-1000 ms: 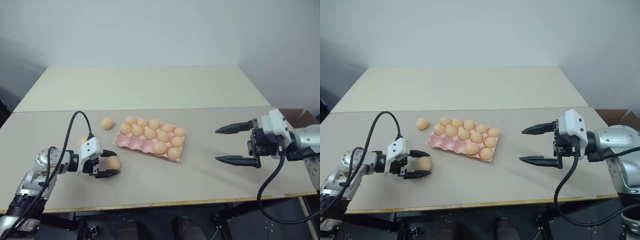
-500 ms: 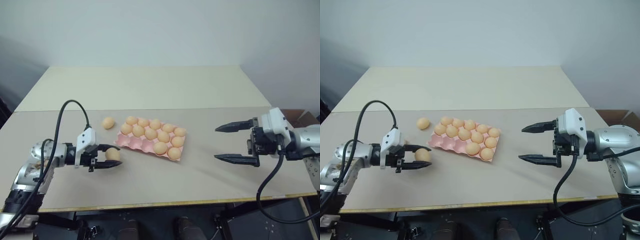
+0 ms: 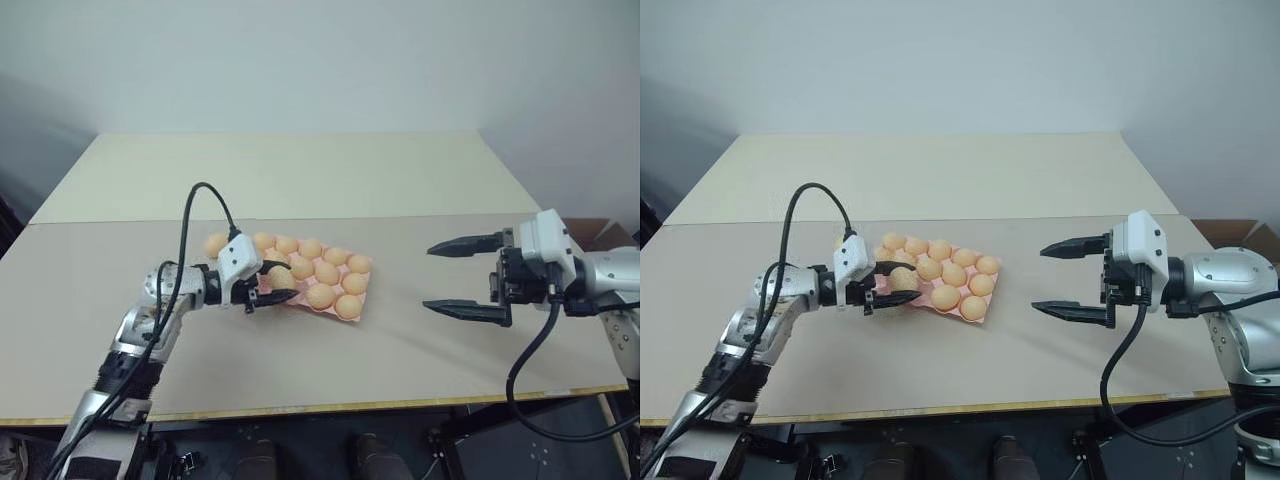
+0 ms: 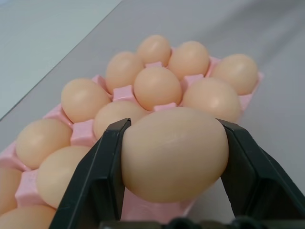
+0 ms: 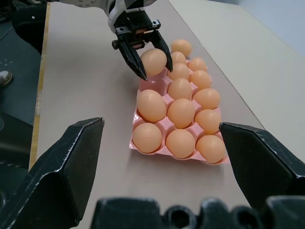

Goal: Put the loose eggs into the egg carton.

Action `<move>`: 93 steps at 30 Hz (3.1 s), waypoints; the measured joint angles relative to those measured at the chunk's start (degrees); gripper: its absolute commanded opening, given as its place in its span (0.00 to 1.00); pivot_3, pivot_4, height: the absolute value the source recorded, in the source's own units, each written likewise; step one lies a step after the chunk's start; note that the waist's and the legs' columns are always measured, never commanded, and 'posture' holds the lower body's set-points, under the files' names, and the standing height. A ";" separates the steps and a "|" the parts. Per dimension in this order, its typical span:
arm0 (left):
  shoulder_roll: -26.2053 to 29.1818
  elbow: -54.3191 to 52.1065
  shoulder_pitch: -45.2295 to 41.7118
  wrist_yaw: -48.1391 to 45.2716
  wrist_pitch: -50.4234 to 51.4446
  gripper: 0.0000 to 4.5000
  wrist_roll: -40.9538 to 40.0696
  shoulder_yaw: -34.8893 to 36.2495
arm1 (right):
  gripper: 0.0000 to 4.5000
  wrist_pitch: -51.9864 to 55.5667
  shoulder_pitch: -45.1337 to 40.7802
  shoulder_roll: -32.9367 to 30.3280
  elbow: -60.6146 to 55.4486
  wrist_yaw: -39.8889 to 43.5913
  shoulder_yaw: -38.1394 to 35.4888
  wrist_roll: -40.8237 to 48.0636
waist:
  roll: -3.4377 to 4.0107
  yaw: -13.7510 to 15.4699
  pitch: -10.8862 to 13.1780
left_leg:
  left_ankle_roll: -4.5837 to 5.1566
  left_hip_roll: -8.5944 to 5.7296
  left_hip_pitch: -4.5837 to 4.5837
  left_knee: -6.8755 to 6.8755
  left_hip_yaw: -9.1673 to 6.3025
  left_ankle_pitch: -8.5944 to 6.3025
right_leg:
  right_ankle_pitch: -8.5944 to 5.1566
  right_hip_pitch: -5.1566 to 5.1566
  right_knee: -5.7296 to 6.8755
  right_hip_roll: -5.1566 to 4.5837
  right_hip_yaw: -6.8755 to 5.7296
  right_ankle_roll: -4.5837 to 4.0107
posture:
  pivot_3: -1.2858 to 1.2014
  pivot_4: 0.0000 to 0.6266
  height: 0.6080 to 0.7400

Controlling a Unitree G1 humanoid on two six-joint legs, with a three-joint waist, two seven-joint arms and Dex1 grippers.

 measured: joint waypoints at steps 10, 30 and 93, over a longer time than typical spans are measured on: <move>0.31 -0.27 -0.97 -0.94 0.07 1.00 -0.82 0.55 | 1.00 -0.23 1.37 0.08 -1.45 -1.28 -0.08 0.01 | 0.00 -0.27 0.00 | 0.00 0.01 0.01 0.00 -0.01 0.00 | 0.01 0.00 0.01 0.00 0.00 0.02 | 0.52 0.24 1.00; 22.45 -11.46 31.94 -8.90 9.35 1.00 -16.78 35.95 | 1.00 -1.65 1.14 1.45 0.71 -0.90 0.17 -0.24 | 0.00 -0.94 0.00 | -0.01 0.12 0.06 -0.02 0.08 -0.01 | -0.22 -0.06 -0.04 -0.05 -0.03 -0.37 | 0.52 0.24 1.00; 6.03 -3.23 1.38 1.76 12.15 0.66 -6.72 4.54 | 1.00 1.40 1.47 2.55 -4.13 -5.77 -0.11 1.05 | -0.19 -0.47 -0.11 | 0.01 0.03 0.02 -0.01 0.07 -0.01 | 0.05 0.01 -0.03 0.02 0.04 -0.02 | 0.52 0.24 1.00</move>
